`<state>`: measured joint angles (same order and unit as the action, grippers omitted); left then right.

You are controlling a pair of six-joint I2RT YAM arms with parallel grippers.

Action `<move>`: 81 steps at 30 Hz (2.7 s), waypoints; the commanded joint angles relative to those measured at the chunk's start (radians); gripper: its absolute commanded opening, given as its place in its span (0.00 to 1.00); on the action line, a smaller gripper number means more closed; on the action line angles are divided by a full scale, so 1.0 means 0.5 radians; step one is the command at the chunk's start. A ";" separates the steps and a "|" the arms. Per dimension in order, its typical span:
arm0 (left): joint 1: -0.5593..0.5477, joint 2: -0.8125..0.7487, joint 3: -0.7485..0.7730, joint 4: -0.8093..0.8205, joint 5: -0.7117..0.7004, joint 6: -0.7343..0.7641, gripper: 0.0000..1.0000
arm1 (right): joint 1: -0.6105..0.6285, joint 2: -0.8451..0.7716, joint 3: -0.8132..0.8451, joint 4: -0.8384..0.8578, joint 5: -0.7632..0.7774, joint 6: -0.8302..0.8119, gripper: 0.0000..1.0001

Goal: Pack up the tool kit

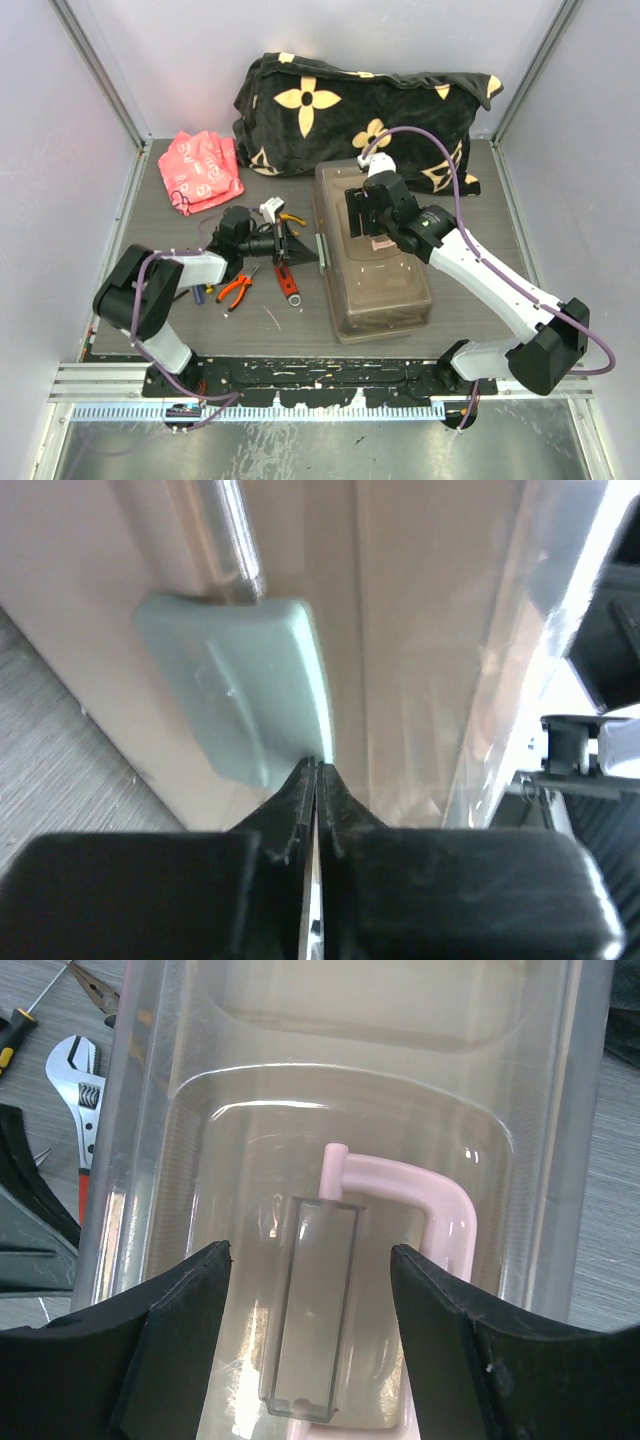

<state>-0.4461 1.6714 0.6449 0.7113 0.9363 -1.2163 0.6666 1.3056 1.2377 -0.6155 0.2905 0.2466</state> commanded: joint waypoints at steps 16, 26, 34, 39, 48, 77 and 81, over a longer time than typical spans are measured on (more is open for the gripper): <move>0.064 -0.219 -0.006 -0.283 -0.080 0.315 0.82 | 0.001 -0.063 -0.162 -0.127 -0.022 0.028 0.71; 0.067 0.273 -0.071 0.924 -0.068 -0.282 0.83 | 0.000 -0.003 -0.138 -0.124 -0.041 0.022 0.71; 0.064 0.612 -0.026 1.412 -0.151 -0.501 0.79 | -0.001 0.026 -0.137 -0.140 -0.026 0.009 0.71; 0.045 0.607 -0.013 1.440 -0.143 -0.548 0.77 | 0.001 0.048 -0.137 -0.130 -0.032 0.006 0.71; -0.037 0.571 0.031 1.440 -0.124 -0.580 0.77 | -0.001 0.051 -0.145 -0.122 -0.044 0.013 0.71; -0.093 0.546 0.034 1.401 -0.102 -0.590 0.00 | -0.001 -0.011 -0.194 -0.130 -0.047 0.027 0.71; -0.094 0.439 0.009 1.210 -0.111 -0.515 0.00 | 0.001 -0.017 -0.199 -0.128 -0.047 0.028 0.71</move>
<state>-0.4740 1.9831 0.6376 1.3285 0.8787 -1.5040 0.6655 1.2835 1.1866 -0.5446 0.3088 0.2344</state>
